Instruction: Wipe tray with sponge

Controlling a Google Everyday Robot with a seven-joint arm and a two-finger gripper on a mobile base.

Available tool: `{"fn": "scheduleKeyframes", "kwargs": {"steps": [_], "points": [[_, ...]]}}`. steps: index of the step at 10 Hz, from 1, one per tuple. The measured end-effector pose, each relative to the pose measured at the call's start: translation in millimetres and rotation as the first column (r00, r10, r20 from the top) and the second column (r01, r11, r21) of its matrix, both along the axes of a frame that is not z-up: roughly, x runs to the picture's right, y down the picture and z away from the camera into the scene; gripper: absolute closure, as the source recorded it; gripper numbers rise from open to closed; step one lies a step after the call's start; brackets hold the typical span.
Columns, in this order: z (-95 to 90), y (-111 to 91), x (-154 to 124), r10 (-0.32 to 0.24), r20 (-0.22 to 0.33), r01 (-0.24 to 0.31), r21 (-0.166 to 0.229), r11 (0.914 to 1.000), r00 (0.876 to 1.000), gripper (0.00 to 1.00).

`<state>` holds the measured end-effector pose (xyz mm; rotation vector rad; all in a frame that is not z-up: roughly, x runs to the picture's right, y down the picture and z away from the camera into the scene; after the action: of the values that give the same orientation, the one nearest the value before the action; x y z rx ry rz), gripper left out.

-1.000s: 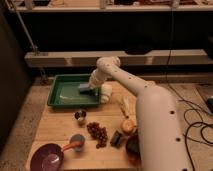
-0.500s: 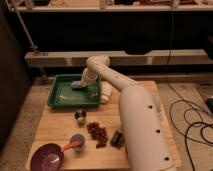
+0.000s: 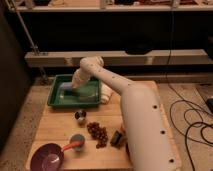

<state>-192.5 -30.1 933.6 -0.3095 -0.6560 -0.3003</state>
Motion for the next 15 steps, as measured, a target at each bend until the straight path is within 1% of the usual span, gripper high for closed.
{"fn": "scheduleKeyframes", "kwargs": {"steps": [3, 4, 5, 6, 8, 9, 10, 11, 13, 14, 15], "points": [[-34.1, 37.3, 18.9, -0.014, 0.045, 0.015, -0.032, 0.9994, 0.999, 1.00], [-44.0, 47.9, 32.3, -0.021, 0.058, 0.024, -0.041, 0.9989, 0.998, 1.00], [-48.9, 52.9, 46.1, -0.024, 0.060, 0.027, -0.047, 0.9985, 0.998, 1.00], [-51.6, 55.1, 66.3, -0.025, 0.057, 0.028, -0.053, 0.9982, 0.998, 1.00], [-50.7, 54.9, 97.8, -0.030, 0.037, 0.032, -0.062, 0.9976, 0.999, 1.00], [-46.7, 54.8, 113.1, -0.039, 0.010, 0.040, -0.063, 0.9972, 0.999, 1.00], [-33.3, 47.0, 127.3, -0.040, -0.045, 0.037, -0.052, 0.9979, 0.998, 1.00], [-21.2, 36.2, 126.6, -0.030, -0.067, 0.027, -0.045, 0.9986, 0.997, 1.00], [5.6, 7.1, 112.2, -0.005, -0.095, 0.003, -0.029, 0.9996, 0.995, 1.00], [14.9, -3.0, 105.1, 0.002, -0.102, -0.004, -0.025, 0.9997, 0.995, 1.00], [28.2, -16.5, 87.3, 0.004, -0.109, -0.006, -0.017, 0.9998, 0.994, 1.00]]}}
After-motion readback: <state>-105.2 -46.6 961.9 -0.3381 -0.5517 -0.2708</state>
